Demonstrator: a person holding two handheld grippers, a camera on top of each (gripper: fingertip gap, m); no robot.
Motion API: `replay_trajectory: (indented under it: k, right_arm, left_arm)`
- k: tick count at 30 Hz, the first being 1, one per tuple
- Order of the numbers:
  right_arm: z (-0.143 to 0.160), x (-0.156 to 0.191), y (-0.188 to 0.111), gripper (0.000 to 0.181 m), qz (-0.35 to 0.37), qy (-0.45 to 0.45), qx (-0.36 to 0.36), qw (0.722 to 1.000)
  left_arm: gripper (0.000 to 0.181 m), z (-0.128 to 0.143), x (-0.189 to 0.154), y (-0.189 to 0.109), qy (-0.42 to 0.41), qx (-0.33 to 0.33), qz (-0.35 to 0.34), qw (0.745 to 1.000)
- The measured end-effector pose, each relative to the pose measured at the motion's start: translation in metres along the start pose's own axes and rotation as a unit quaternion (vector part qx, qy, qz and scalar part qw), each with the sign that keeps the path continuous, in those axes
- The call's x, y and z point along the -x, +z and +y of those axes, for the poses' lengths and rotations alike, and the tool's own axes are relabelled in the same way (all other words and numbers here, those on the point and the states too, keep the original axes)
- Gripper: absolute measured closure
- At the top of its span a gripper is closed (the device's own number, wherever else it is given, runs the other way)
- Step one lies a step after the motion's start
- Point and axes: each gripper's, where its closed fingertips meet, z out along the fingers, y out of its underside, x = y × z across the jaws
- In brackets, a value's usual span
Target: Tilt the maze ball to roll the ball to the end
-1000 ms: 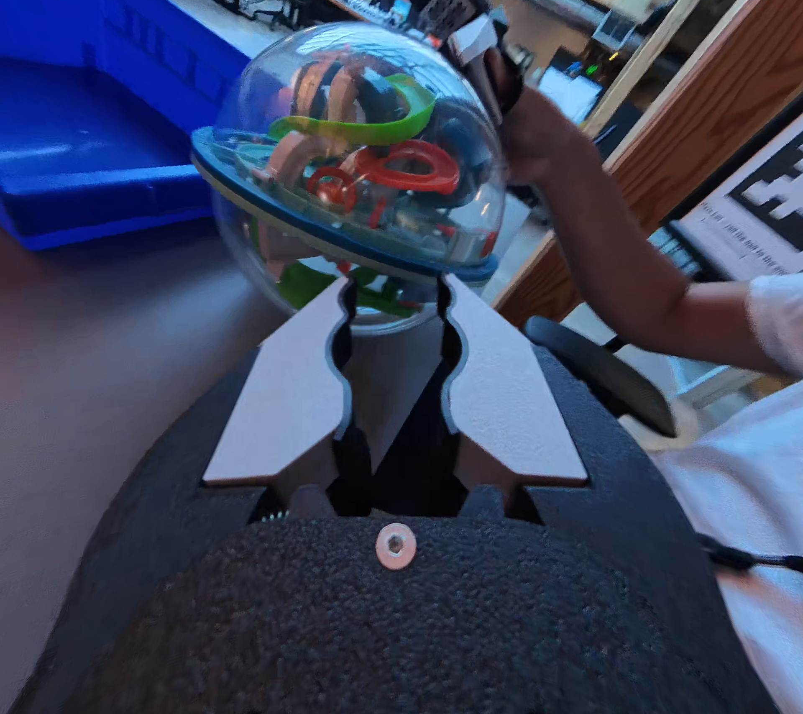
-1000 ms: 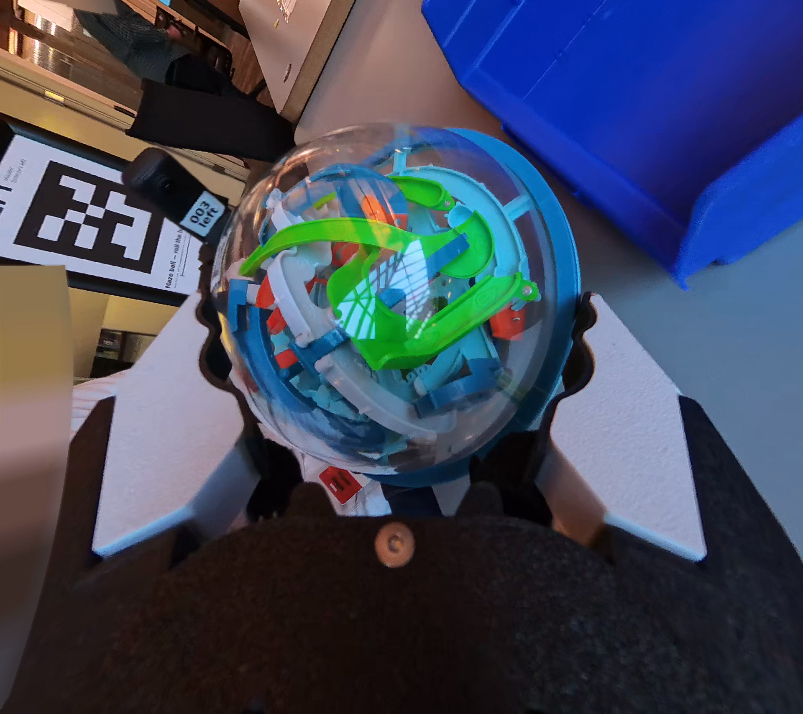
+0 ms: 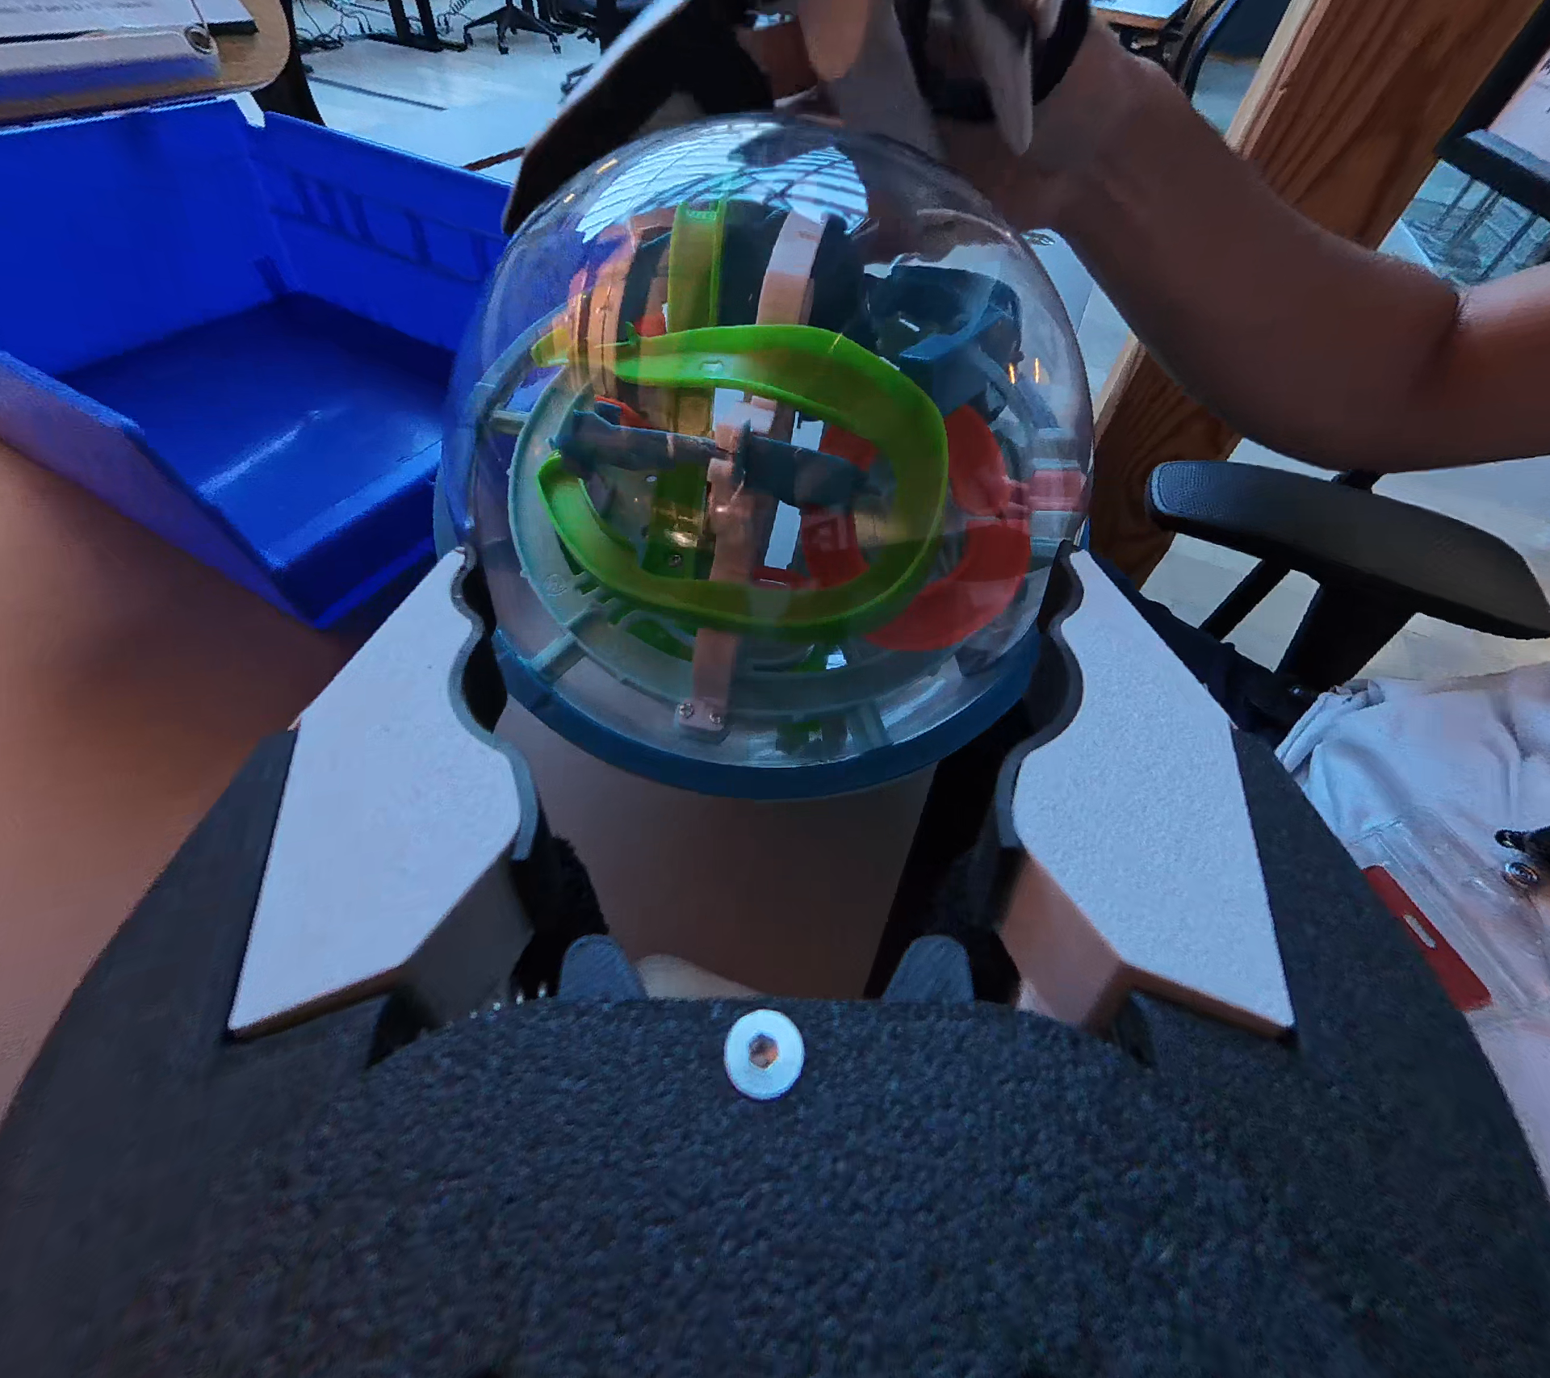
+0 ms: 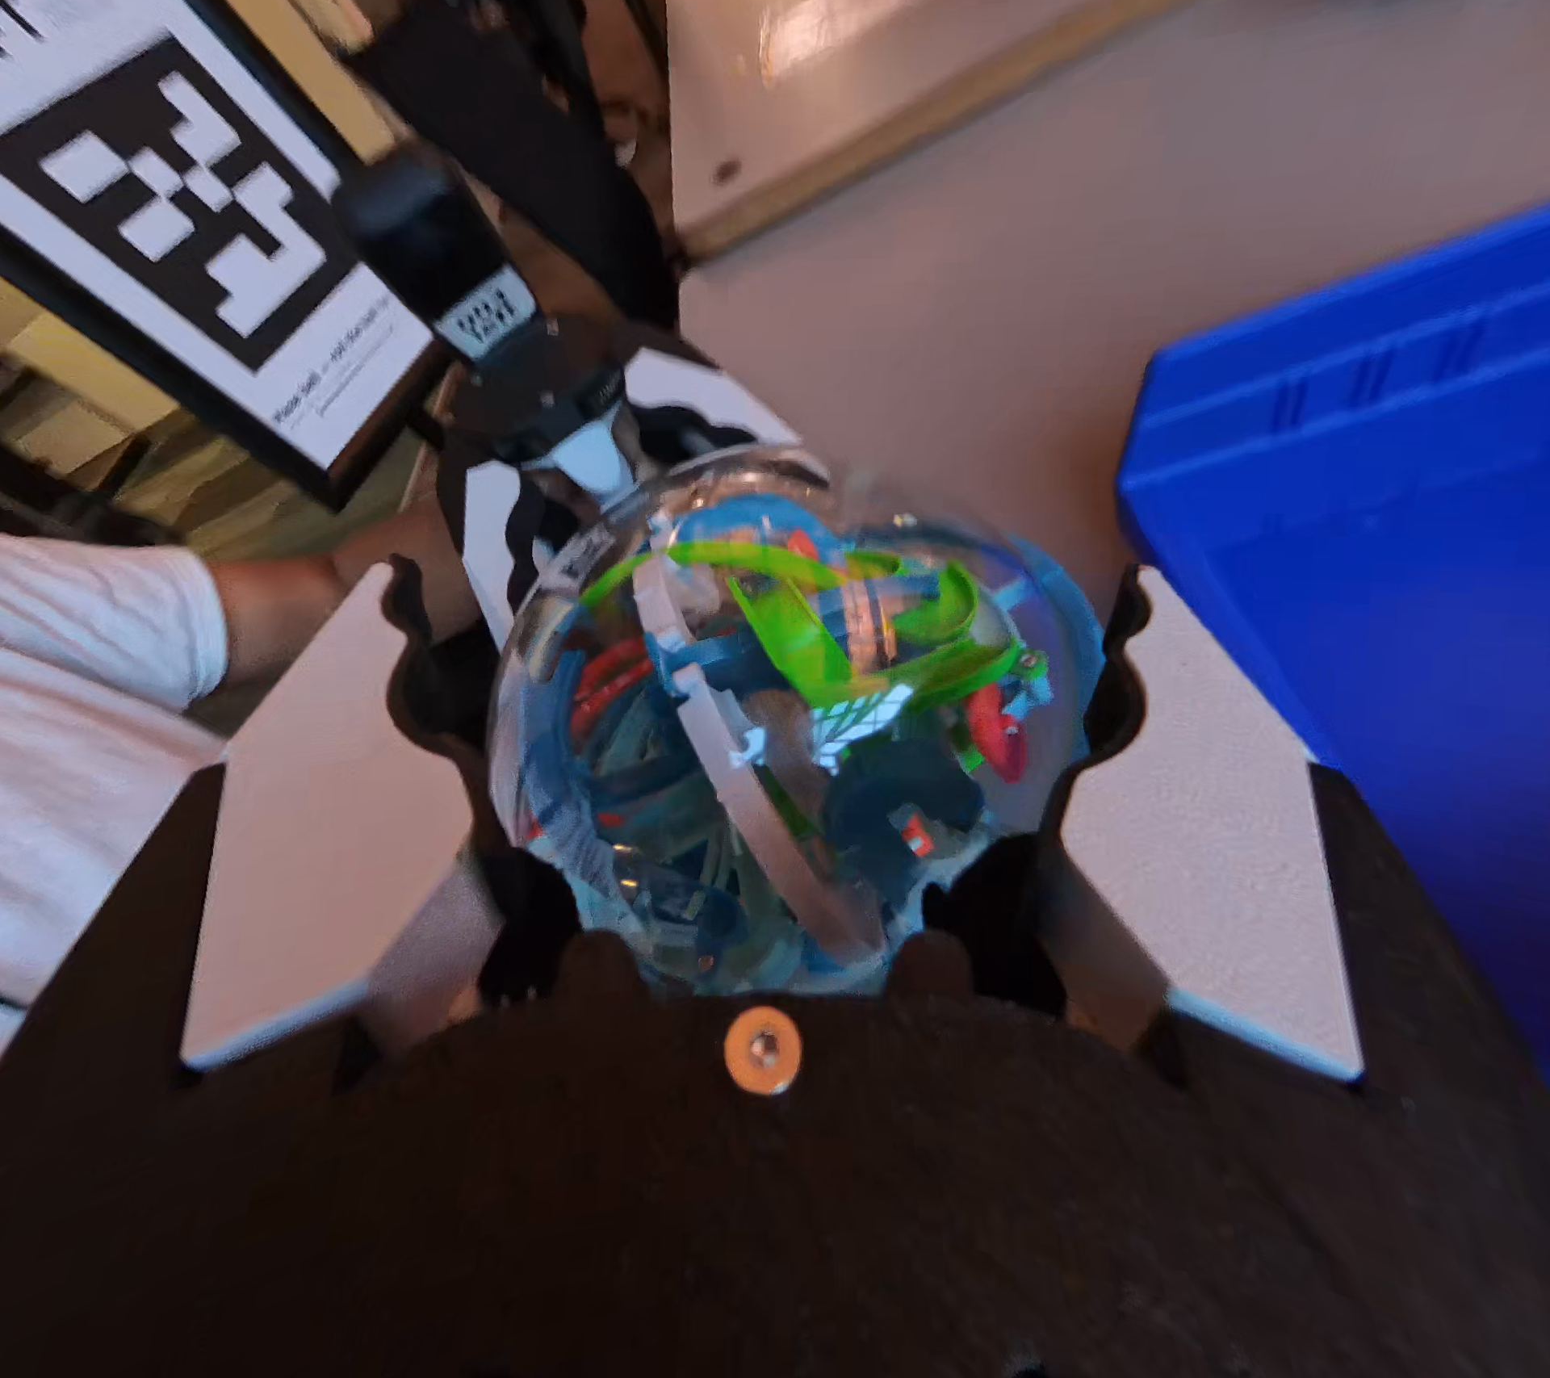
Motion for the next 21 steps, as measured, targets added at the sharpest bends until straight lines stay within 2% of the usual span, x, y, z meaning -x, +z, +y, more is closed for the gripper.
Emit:
replay_trajectory:
  k: [3, 5, 7, 10, 12, 16, 21]
  right_arm:
    - [-0.005, 0.001, -0.034, 0.034, 0.050, -0.064, -0.095, 0.992]
    - [0.014, 0.002, -0.053, 0.036, 0.081, -0.110, -0.137, 0.981]
    - [0.042, 0.006, -0.059, 0.036, 0.096, -0.138, -0.159, 0.973]
    - [0.084, 0.005, -0.049, 0.032, 0.111, -0.132, -0.132, 0.976]
    - [0.099, 0.004, -0.038, 0.031, 0.119, -0.121, -0.115, 0.979]
    - [0.100, 0.004, -0.033, 0.027, 0.150, -0.153, -0.115, 0.970]
    - [0.098, 0.005, -0.036, 0.027, 0.154, -0.151, -0.109, 0.970]
  left_arm:
    - [0.054, 0.000, 0.000, 0.000, -0.006, -0.008, -0.003, 1.000]
    - [0.055, 0.001, -0.001, 0.000, -0.004, -0.011, -0.004, 1.000]
    - [0.054, 0.004, -0.004, 0.001, -0.002, -0.011, -0.003, 1.000]
    - [0.055, 0.011, -0.008, 0.006, -0.002, -0.005, 0.000, 1.000]
    - [0.055, 0.017, -0.012, 0.012, -0.001, 0.002, 0.001, 1.000]
    - [0.053, 0.026, -0.018, 0.024, 0.005, 0.014, -0.002, 1.000]
    - [0.052, 0.027, -0.019, 0.029, -0.011, 0.010, 0.000, 1.000]
